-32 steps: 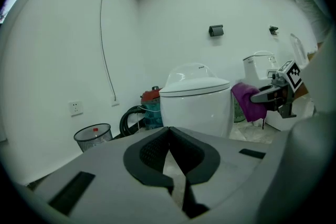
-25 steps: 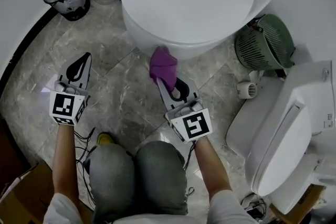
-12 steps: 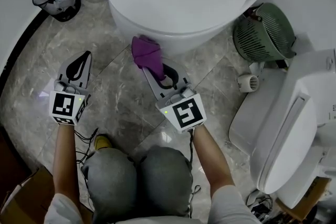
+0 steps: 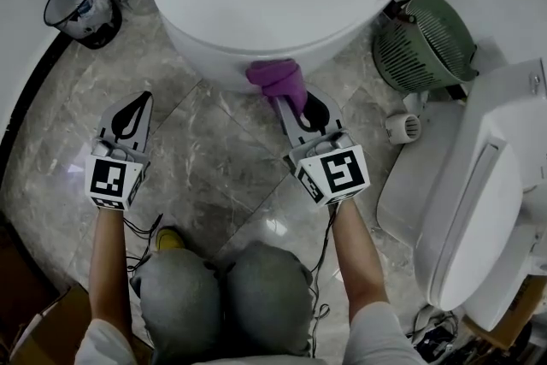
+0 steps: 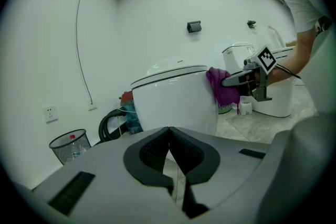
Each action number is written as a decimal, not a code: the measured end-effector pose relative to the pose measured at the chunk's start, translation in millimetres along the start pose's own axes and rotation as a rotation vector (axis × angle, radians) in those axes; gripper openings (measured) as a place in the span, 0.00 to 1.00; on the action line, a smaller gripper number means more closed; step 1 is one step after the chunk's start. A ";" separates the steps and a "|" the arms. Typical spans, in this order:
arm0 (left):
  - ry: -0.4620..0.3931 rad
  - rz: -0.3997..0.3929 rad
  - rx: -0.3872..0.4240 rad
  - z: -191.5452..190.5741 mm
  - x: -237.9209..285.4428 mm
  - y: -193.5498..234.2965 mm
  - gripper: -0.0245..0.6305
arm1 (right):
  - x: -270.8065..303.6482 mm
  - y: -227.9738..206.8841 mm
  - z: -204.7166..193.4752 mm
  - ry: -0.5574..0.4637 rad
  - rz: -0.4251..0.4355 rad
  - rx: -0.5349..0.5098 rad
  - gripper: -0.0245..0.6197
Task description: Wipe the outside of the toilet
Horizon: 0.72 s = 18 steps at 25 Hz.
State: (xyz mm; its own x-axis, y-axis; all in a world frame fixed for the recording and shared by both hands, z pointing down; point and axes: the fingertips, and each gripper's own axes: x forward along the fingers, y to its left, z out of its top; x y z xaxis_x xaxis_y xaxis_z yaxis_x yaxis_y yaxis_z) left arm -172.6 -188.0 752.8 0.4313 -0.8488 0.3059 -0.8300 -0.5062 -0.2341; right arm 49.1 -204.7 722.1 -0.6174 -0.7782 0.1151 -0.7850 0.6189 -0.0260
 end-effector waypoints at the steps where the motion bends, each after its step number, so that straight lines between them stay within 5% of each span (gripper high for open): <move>1: 0.012 -0.006 0.004 -1.2 0.4 -1.9 0.06 | -3.3 -8.7 0.9 -0.007 -0.021 0.002 0.17; 18: -0.025 -0.087 0.069 -12.0 8.5 -19.7 0.06 | -47.6 -145.8 -2.4 -0.099 -0.369 0.157 0.17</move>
State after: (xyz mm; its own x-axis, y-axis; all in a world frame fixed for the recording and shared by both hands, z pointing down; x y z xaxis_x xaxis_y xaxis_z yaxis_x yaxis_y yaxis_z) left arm -156.8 -183.4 771.2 0.5101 -0.8045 0.3044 -0.7633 -0.5865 -0.2708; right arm 193.1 -257.6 722.8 -0.2886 -0.9562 0.0497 -0.9483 0.2782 -0.1529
